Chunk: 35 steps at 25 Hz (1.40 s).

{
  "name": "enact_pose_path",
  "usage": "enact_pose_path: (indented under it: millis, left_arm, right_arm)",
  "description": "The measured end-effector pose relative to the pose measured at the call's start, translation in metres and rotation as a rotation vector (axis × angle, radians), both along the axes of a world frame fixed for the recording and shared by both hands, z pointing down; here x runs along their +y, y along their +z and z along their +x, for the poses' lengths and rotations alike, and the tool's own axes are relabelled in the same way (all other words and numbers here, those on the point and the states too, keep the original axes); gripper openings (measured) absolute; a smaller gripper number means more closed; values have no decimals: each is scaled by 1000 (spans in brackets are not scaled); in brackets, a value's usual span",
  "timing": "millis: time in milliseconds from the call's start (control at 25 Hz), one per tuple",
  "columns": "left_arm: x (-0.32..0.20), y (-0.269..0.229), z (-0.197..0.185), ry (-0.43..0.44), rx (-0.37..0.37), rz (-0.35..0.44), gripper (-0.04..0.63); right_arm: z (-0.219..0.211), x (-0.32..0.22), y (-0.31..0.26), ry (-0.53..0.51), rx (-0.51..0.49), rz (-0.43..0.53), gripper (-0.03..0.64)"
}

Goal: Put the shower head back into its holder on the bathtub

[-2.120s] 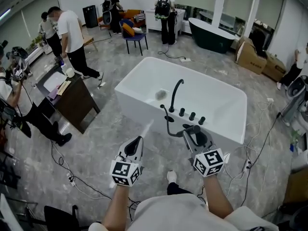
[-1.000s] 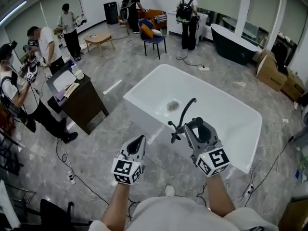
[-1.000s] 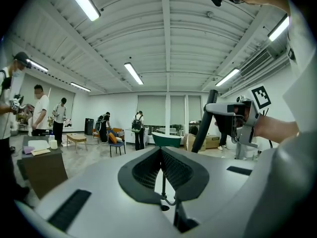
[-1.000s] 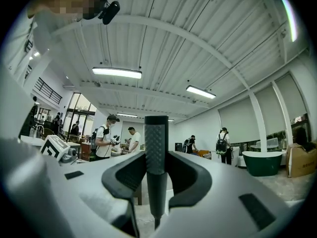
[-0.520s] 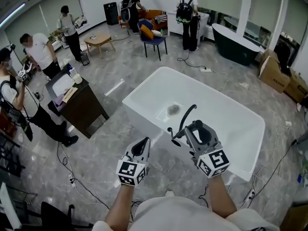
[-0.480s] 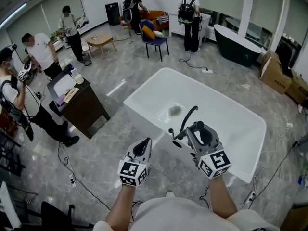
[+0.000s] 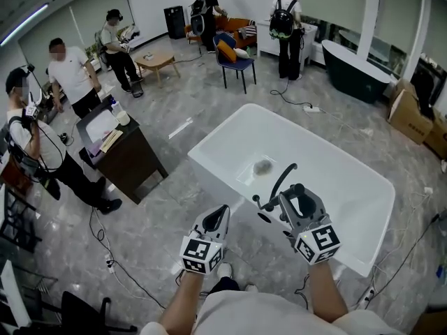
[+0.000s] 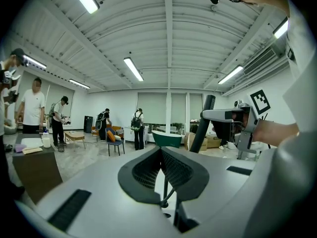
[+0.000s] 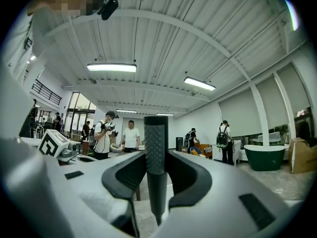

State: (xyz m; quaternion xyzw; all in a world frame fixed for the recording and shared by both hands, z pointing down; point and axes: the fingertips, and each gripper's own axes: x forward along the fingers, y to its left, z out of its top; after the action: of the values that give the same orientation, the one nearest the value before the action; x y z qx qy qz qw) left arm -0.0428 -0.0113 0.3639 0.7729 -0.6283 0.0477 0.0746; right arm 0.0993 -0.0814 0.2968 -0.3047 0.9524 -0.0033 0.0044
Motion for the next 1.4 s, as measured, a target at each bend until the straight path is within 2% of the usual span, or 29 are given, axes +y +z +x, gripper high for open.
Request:
enact_pose_path:
  millis: [440, 1400]
  left_arm:
    - [-42, 8, -19, 66, 7, -13, 9]
    - [-152, 31, -107, 215, 40, -52, 9]
  right_arm:
    - [-21, -27, 12, 42, 9, -22, 144]
    - [-97, -113, 51, 192, 71, -99, 144]
